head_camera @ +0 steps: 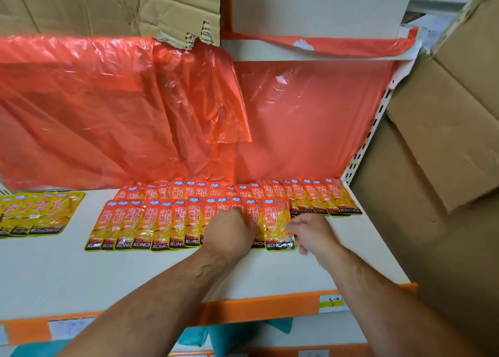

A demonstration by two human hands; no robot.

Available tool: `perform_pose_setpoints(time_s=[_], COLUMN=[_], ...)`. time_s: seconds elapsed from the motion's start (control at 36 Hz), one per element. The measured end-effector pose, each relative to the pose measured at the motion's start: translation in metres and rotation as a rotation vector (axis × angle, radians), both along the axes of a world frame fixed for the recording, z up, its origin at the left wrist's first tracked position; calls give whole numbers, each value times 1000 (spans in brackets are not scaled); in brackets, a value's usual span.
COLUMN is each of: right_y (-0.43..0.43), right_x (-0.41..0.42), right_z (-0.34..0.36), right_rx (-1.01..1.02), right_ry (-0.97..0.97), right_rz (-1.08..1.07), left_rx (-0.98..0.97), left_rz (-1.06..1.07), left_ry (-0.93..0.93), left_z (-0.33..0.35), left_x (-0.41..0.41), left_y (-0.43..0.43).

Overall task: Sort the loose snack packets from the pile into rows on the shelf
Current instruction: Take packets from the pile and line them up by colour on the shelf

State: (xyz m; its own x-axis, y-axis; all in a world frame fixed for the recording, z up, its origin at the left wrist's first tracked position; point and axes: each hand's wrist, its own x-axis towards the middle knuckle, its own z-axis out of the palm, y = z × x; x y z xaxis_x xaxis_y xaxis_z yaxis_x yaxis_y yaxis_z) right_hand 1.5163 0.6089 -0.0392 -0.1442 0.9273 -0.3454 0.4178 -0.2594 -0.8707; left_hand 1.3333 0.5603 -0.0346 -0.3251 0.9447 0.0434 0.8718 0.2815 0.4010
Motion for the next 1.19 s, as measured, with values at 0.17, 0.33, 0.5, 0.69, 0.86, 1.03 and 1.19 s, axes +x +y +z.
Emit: perform_pose_setpoints(time_s=[0.17, 0.33, 0.5, 0.69, 0.86, 1.03, 1.19], right_y=[0, 0, -4, -8, -10, -11, -15], right_x=[-11, -23, -32, -39, -44, -41, -38], right_z=[7, 10, 11, 12, 16, 14, 16], right_rx=[21, 95, 189, 204, 233, 324, 445], right_ry=[-126, -295, -454, -526, -668, -785, -798], right_rz=[-15, -53, -30, -38, -3, 33, 96], left_rx=[126, 303, 339, 253, 232, 216, 162], left_rz=[-53, -156, -177, -170, -172, -169, -188], left_ry=[61, 210, 261, 243, 200, 222, 265], left_z=[2, 3, -3, -8, -7, -10, -6], left_x=[-11, -26, -35, -40, -44, -46, -46], left_y=[-10, -13, -15, -22, -26, -27, -30])
